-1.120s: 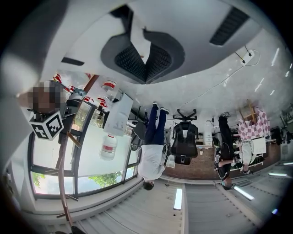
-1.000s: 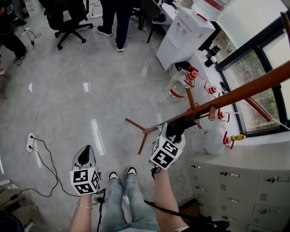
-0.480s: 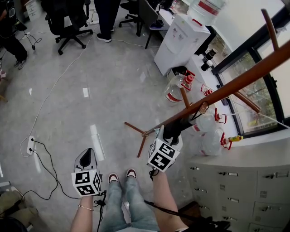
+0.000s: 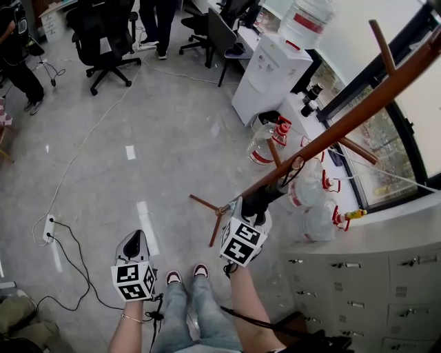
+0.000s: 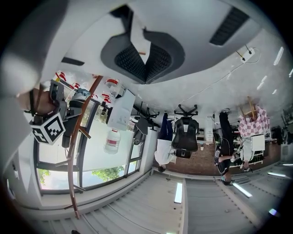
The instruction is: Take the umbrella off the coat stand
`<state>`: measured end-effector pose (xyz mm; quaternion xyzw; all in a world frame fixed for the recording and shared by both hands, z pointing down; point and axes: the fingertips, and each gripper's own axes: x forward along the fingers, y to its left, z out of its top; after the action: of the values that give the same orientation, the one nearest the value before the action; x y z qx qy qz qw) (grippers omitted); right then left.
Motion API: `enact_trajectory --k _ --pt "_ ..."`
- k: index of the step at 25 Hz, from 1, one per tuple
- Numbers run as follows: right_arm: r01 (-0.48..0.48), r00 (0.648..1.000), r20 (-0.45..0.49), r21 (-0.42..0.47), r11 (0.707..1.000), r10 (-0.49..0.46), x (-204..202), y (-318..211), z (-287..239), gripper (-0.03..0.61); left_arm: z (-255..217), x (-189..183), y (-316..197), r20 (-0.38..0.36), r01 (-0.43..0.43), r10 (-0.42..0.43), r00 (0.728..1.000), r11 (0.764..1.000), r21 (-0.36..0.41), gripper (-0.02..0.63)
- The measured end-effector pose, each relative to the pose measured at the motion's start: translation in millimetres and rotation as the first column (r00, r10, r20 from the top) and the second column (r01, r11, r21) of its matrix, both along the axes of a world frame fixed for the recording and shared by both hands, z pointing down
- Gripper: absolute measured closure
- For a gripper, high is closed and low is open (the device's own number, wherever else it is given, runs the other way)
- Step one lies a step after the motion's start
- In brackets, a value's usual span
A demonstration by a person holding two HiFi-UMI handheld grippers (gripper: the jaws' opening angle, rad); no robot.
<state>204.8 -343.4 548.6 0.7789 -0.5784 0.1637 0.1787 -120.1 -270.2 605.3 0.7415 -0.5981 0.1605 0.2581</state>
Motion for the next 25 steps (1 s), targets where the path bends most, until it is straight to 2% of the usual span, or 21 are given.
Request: enact_trajectory --k 9,15,20,25 --pt "0.044 0.999 -0.003 0.000 0.999 -0.044 -17 21 -19 0.351 -24 1 3 -0.002 -0.025 0.025 1.000 0.999 0.037 0.609" --pt "0.120 0.993 0.000 -0.011 0.993 -0.120 -35 37 -32 0.351 -49 8 -2 0.002 -0.048 0.048 0.999 0.996 0.073 0.609" --pt "0.232 0.973 -0.004 -0.019 0.972 -0.233 -68 50 -47 0.351 -74 0 -1 0.012 -0.040 0.039 0.999 0.993 0.109 0.609" --pt "0.352 0.936 0.012 -0.005 0.936 -0.352 -94 54 -67 0.351 -102 -12 2 0.026 0.005 -0.009 1.000 0.987 0.162 0.609"
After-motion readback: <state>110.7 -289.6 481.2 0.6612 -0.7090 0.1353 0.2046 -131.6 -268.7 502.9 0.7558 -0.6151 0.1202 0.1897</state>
